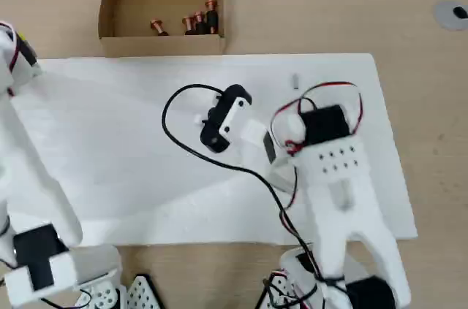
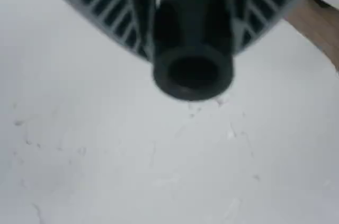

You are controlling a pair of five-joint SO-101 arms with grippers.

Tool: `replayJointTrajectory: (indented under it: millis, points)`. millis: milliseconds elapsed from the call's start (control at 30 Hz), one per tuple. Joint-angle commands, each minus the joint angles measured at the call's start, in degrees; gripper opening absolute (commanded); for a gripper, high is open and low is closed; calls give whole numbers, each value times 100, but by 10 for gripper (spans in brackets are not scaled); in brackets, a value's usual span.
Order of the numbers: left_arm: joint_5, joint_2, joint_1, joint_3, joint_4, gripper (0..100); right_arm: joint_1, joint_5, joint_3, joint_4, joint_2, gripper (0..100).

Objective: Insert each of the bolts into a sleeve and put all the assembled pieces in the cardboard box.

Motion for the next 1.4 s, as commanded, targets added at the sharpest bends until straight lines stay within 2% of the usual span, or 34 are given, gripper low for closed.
replayJointTrajectory:
  millis: [0,133,500,633,833,1033,1133,1367]
  points:
    - [387,66,-343,1064,-703,151,-57,53,136,79,-444,10]
    - [431,48,-369,1635,-1090,253,-57,53,497,79,-637,10]
    - [466,57,396,2681,-1284,253,-57,53,576,79,-699,10]
    - [659,101,422,2971,-1389,253,-57,53,576,79,-699,10]
    - [1055,101,-211,3789,-2523,253,-57,53,576,79,-699,10]
    - [695,374,-492,4712,-3903,253,-57,44,576,79,-699,10]
    - [642,840,-413,4668,-4105,253,-57,44,576,79,-699,10]
    - [642,1868,-404,3701,-3938,225,-57,35,585,79,-690,10]
